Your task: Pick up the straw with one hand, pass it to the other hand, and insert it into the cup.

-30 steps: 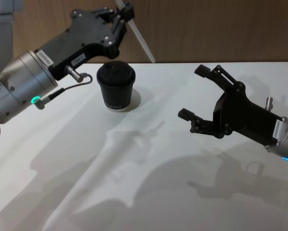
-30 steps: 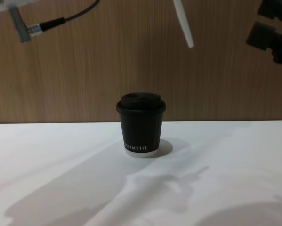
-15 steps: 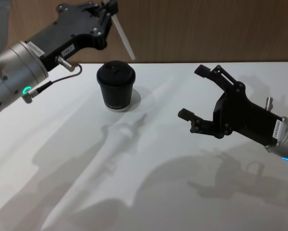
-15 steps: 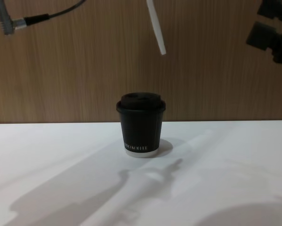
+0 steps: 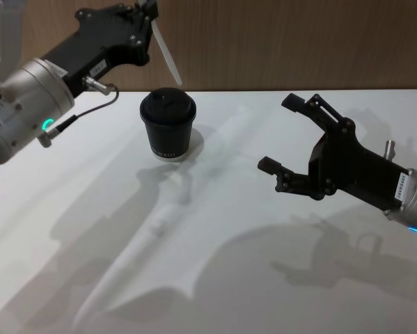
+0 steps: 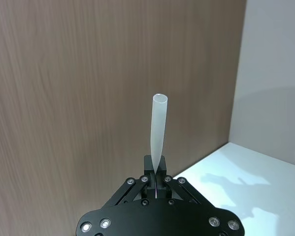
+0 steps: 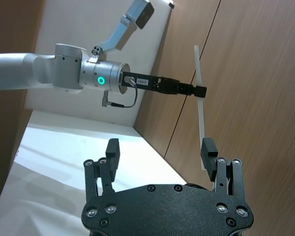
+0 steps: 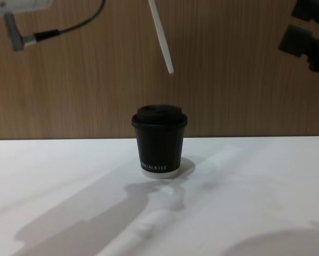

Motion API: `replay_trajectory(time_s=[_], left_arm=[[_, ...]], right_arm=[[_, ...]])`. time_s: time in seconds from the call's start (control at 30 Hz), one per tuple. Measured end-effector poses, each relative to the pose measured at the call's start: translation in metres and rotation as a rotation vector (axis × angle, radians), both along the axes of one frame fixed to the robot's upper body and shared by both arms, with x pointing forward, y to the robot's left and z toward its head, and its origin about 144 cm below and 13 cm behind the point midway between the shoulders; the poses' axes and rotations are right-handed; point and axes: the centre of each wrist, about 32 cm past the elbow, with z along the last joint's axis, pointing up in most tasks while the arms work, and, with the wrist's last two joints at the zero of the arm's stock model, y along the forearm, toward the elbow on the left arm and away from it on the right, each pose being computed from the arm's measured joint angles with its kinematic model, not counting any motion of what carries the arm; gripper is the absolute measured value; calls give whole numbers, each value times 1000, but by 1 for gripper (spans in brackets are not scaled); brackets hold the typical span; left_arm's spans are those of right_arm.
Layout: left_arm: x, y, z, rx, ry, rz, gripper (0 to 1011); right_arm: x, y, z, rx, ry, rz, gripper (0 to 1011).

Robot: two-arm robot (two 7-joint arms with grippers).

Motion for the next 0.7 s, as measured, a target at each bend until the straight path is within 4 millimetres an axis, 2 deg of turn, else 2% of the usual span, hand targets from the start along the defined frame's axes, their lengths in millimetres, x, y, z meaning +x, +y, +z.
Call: replay_trajectory(time_s=[0.43,0.7], left_arm=[[7,-20,-19,24,9,92,13],[8,-27,-20,53,-6,131,12]], right_arm=[[0,0,0,0,0,0,1001],[0,0,0,0,0,0,1001]])
